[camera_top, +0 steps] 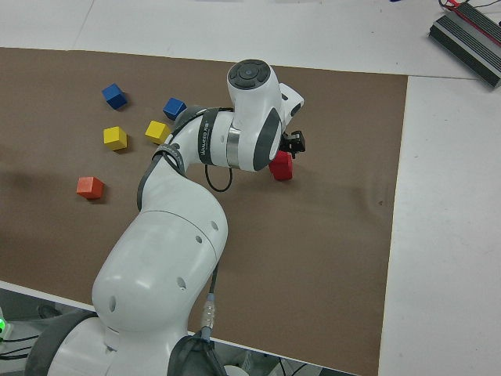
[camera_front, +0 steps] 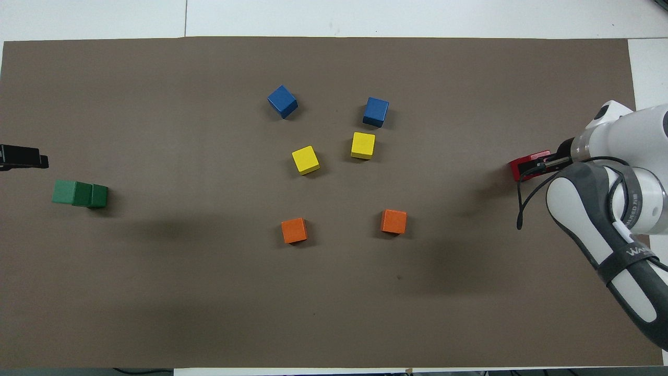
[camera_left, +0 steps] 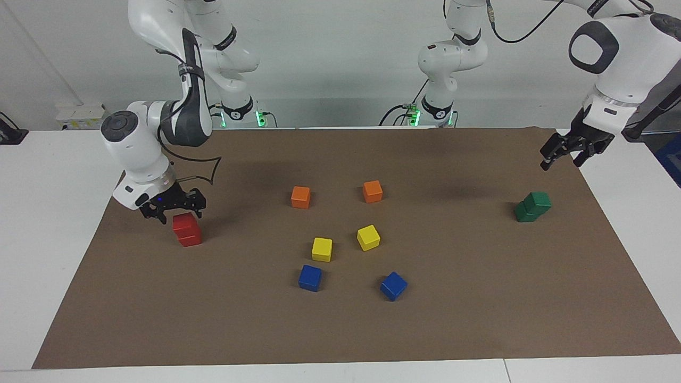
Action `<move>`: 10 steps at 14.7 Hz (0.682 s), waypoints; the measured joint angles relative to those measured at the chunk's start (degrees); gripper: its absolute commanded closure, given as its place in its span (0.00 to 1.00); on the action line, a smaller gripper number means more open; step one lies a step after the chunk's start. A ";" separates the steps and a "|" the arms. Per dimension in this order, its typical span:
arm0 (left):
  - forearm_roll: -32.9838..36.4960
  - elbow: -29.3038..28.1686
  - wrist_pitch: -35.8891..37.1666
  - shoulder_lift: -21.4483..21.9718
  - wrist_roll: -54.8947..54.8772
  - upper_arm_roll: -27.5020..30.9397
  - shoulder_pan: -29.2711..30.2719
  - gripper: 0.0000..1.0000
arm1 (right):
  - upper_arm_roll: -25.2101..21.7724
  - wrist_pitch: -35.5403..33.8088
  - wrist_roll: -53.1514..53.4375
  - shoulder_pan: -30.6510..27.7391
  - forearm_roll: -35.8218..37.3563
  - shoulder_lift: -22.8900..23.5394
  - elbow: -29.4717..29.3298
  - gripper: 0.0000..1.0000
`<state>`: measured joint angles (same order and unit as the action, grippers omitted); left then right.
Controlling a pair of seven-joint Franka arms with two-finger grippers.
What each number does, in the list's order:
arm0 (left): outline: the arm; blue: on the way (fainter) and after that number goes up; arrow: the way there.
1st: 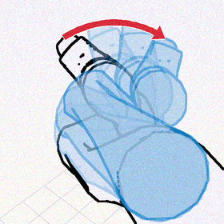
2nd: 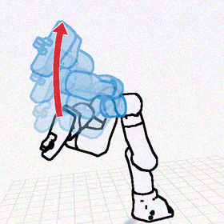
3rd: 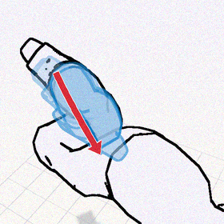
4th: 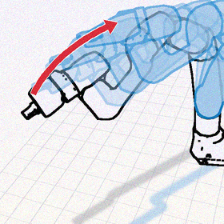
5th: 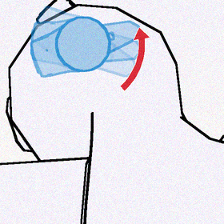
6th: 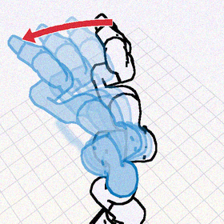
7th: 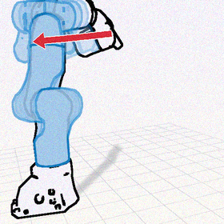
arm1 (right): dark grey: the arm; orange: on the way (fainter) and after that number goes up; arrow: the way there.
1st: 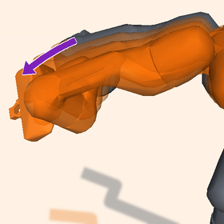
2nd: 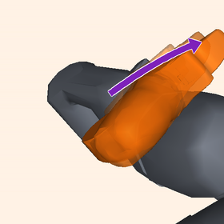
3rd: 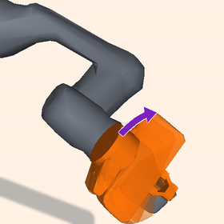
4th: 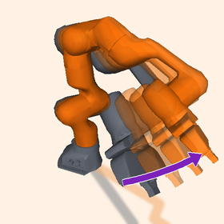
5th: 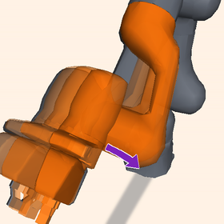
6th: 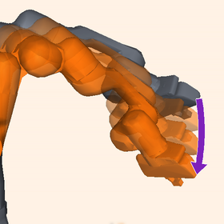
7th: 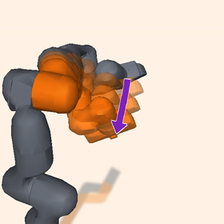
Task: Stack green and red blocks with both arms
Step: 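Place the red cube beside the first red with the right gripper and withdraw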
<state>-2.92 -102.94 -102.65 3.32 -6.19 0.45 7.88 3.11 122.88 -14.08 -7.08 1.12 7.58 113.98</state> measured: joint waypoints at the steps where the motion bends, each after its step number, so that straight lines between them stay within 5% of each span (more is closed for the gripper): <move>1: 0.00 1.01 2.34 0.04 0.05 -0.10 -0.12 0.00 | 0.45 -2.06 0.17 0.01 -0.02 -0.87 -1.33 0.00; 10: 1.26 3.30 9.36 0.10 5.38 -0.34 -6.67 0.00 | 1.85 -27.52 2.25 0.03 -0.14 -14.80 -10.21 0.00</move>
<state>-1.66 -99.64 -93.29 3.43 -0.81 0.11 1.22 4.97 95.36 -11.84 -7.05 0.98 -7.22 103.77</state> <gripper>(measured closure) 0.000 0.000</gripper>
